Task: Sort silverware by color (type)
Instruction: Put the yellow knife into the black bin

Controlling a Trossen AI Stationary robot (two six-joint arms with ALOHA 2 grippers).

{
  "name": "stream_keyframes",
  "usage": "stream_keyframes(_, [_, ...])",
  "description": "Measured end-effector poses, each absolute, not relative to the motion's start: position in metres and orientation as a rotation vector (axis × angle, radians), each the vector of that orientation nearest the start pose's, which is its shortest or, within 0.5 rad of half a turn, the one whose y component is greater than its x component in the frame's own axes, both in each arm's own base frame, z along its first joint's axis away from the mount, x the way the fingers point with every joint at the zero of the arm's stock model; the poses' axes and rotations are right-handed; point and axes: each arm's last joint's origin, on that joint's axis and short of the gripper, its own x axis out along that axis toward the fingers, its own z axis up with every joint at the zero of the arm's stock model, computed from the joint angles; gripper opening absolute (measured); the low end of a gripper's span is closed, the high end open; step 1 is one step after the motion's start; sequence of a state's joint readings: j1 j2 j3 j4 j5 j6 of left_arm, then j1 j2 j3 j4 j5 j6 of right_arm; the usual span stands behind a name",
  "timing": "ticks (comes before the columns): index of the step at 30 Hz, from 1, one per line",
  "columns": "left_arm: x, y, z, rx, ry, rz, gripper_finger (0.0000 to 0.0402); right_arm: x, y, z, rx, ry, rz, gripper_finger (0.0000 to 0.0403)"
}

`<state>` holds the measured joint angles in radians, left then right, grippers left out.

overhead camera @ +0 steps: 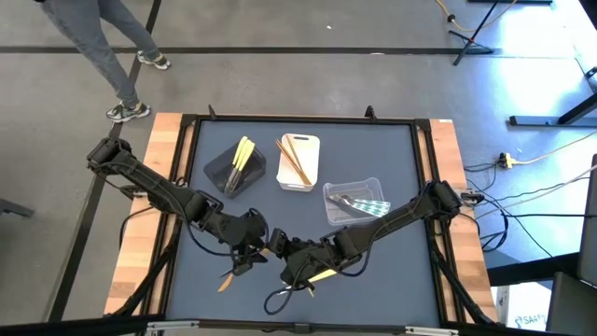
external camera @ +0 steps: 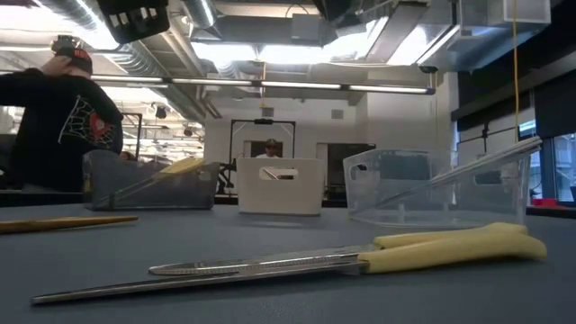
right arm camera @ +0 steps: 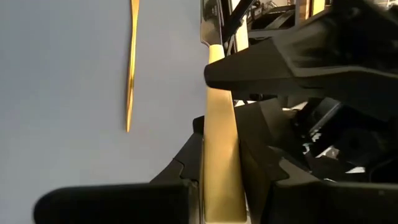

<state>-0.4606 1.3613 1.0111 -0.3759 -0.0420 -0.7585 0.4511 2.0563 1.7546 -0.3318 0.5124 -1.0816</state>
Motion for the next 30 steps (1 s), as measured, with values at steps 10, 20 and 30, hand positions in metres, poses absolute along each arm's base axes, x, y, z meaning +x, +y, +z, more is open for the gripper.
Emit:
stream_keyframes(10, [0.2583,-0.1267,0.2695,-0.533,0.820,-0.106,0.0141,0.4292,0.1921,0.2666,-1.345,0.551,0.253,0.0056])
stream_keyframes(20, [0.2579,-0.1263,0.2688,-0.534,0.825,-0.097,0.0060,0.4291,0.1926,0.2668,-1.344,0.548,0.255,0.0056])
stream_keyframes(30, [0.2581,-0.1265,0.2691,-0.533,0.823,-0.102,0.0052,0.4291,0.1931,0.2669,-1.339,0.541,0.270,0.0084])
